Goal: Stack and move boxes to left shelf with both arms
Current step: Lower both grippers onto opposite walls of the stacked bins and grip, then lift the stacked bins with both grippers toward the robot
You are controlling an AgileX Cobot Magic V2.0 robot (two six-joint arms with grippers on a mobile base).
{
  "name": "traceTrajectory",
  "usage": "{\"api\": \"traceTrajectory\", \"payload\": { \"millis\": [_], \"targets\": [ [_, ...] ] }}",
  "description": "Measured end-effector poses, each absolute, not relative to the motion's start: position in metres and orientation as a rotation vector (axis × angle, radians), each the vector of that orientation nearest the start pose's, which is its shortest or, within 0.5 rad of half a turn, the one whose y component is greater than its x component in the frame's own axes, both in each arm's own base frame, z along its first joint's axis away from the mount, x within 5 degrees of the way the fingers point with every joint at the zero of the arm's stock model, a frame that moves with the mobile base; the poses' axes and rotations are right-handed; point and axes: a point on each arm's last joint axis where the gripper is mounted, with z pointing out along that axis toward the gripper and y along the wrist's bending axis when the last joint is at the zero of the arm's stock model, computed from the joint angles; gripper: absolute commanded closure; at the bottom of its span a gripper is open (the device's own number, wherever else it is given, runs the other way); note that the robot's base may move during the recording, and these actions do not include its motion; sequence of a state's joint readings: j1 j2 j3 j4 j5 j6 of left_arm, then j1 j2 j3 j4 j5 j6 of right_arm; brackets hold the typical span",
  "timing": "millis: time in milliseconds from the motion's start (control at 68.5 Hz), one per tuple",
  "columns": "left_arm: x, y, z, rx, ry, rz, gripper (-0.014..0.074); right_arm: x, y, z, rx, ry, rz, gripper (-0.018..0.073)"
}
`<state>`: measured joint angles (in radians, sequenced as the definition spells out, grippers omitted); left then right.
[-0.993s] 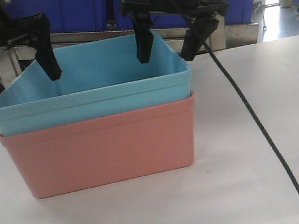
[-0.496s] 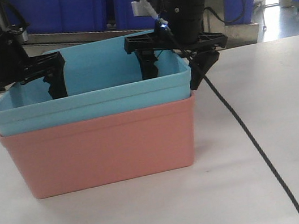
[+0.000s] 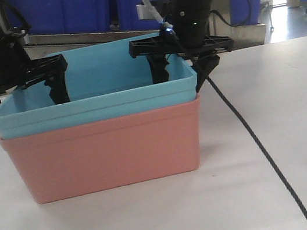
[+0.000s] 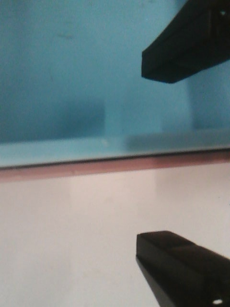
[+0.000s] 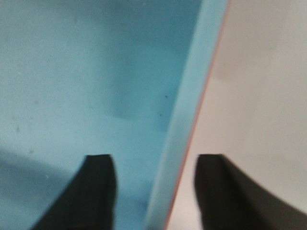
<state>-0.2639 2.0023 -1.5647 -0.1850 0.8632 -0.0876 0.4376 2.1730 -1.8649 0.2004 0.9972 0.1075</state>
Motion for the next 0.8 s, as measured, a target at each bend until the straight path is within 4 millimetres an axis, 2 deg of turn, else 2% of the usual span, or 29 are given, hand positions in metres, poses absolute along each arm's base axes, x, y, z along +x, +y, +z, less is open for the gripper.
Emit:
{"api": "traceTrajectory", "payload": {
  "millis": [73,131,248,321,423,803],
  "targets": [
    [0.4102,-0.1241,0.2138,0.110,2.800,-0.315,0.0323,0.4221,0.2143,0.2157,-0.354,2.806,0.391,0.0451],
    [0.4102,-0.1252,0.2141,0.095,2.799,-0.335,0.0428,0.4222,0.2137,0.2155,-0.361,2.806,0.381,0.0512],
    [0.4105,-0.1275,0.2150,0.055,2.795,-0.360,0.0617,0.4225,0.2130,0.2155,-0.359,2.806,0.380,0.0500],
    [0.4107,-0.1276,0.2141,-0.007,2.802,-0.370,0.0591,0.4210,0.2130,0.2157,-0.350,2.826,0.386,0.0500],
    [0.4109,-0.1268,0.2141,-0.035,2.803,-0.374,0.0599,0.4199,0.2137,0.2154,-0.343,2.836,0.387,0.0500],
    [0.4098,-0.1256,0.2189,-0.029,2.787,-0.363,0.0596,0.4167,0.2142,0.2206,-0.342,2.838,0.390,0.0500]
  ]
}}
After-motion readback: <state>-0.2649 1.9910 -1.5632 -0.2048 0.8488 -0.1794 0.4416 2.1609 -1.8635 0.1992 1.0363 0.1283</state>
